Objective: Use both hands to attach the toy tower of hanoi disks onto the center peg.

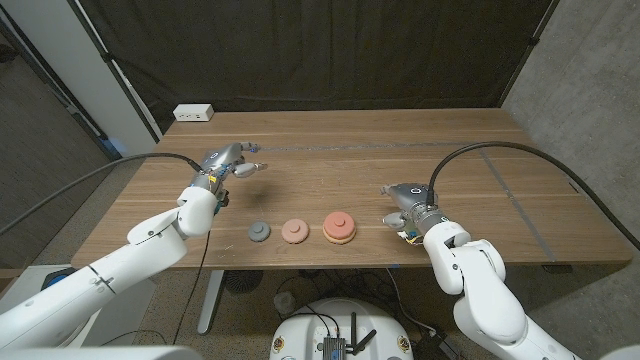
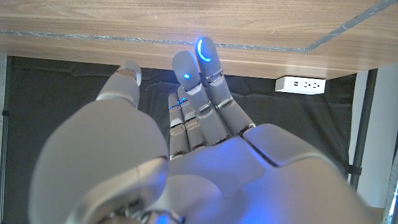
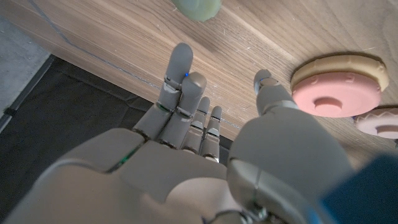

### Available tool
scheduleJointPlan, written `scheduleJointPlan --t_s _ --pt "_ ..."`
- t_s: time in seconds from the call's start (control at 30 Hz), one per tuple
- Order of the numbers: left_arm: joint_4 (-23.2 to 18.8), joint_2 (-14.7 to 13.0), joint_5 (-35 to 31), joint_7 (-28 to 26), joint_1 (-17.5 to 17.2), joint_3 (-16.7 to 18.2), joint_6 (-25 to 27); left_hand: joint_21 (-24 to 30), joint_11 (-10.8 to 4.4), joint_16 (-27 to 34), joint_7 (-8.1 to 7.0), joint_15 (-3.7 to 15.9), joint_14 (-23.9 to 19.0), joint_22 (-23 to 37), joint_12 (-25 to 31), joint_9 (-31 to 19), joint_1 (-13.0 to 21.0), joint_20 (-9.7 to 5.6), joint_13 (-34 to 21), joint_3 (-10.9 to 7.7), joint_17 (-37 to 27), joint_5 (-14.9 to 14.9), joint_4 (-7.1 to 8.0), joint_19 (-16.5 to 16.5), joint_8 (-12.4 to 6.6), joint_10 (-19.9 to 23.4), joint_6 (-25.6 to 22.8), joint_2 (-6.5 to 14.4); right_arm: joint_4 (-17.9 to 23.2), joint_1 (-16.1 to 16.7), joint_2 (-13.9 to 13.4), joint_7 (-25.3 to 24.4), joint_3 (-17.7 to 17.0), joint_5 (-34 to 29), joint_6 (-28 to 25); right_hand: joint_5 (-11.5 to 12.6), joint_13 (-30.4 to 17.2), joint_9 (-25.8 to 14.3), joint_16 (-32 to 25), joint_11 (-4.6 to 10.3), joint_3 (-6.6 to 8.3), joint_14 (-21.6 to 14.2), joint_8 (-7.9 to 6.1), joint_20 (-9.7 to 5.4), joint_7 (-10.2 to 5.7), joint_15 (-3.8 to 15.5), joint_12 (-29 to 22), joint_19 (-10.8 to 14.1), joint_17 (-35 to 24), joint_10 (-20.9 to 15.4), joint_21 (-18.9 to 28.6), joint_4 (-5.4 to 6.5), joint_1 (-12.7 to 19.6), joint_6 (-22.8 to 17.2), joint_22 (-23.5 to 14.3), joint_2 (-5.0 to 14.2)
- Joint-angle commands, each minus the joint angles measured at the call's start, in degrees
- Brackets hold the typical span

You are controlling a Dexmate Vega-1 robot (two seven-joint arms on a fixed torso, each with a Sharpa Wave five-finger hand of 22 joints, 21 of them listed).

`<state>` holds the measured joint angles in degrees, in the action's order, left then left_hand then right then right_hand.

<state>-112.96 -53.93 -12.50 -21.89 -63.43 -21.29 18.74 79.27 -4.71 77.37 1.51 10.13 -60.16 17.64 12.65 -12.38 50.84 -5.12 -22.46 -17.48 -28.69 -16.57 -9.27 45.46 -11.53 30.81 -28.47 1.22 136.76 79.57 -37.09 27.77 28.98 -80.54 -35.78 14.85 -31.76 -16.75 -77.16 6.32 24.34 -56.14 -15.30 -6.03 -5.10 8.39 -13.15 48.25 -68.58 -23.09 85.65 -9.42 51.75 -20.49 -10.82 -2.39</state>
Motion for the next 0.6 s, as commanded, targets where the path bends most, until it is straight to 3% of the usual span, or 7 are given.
scheduleJointPlan --t_s 0.03,0.43,0.6 --pt "0.0 0.3 -0.5 0.8 1.0 -1.1 0.6 0.4 -0.11 0.5 -0.18 2.46 0.1 0.0 -0.3 -0.2 0.0 -6.78 -0.2 -0.52 0.1 -0.2 -0.14 -0.3 0.0 0.2 -0.1 -0.1 0.2 3.6 -0.2 -6.7 -2.7 5.8 -2.6 0.3 -0.2 -0.2 -0.5 0.08 0.28 -0.5 0.01 -6.19 0.51 4.09 -0.4 0.5 -0.2 -0.7 0.2 0.21 0.4 0.0 -0.1 0.15" --pt "-0.2 0.5 -0.5 0.5 1.0 -1.1 0.9 0.7 -0.14 0.6 -0.1 2.46 0.1 -0.3 -0.3 -0.2 0.1 -6.78 -0.3 -0.58 0.2 -0.2 -0.14 -0.4 0.0 0.2 -0.1 -0.2 0.8 5.8 -1.4 -13.6 -3.3 10.3 -5.8 0.4 -0.4 -0.4 0.0 0.03 0.58 -0.3 -0.48 -6.26 0.2 4.13 -0.4 0.6 0.1 -1.5 0.3 0.05 1.1 -1.2 0.0 0.55" --pt "-0.3 0.5 -0.8 0.5 1.2 -1.2 1.2 1.0 -0.21 0.6 -0.17 2.46 0.1 -0.4 -0.2 -0.2 0.1 -6.77 -0.3 -0.6 0.2 -0.3 -0.16 -0.5 0.0 0.2 0.0 -0.3 0.7 5.7 -2.0 -14.2 -2.6 10.4 -7.7 0.5 -0.5 -0.5 -0.6 0.08 0.67 -1.0 -0.66 -6.24 -0.11 4.1 -0.4 0.7 -0.5 -1.8 0.3 0.06 1.3 -1.6 0.0 0.71"
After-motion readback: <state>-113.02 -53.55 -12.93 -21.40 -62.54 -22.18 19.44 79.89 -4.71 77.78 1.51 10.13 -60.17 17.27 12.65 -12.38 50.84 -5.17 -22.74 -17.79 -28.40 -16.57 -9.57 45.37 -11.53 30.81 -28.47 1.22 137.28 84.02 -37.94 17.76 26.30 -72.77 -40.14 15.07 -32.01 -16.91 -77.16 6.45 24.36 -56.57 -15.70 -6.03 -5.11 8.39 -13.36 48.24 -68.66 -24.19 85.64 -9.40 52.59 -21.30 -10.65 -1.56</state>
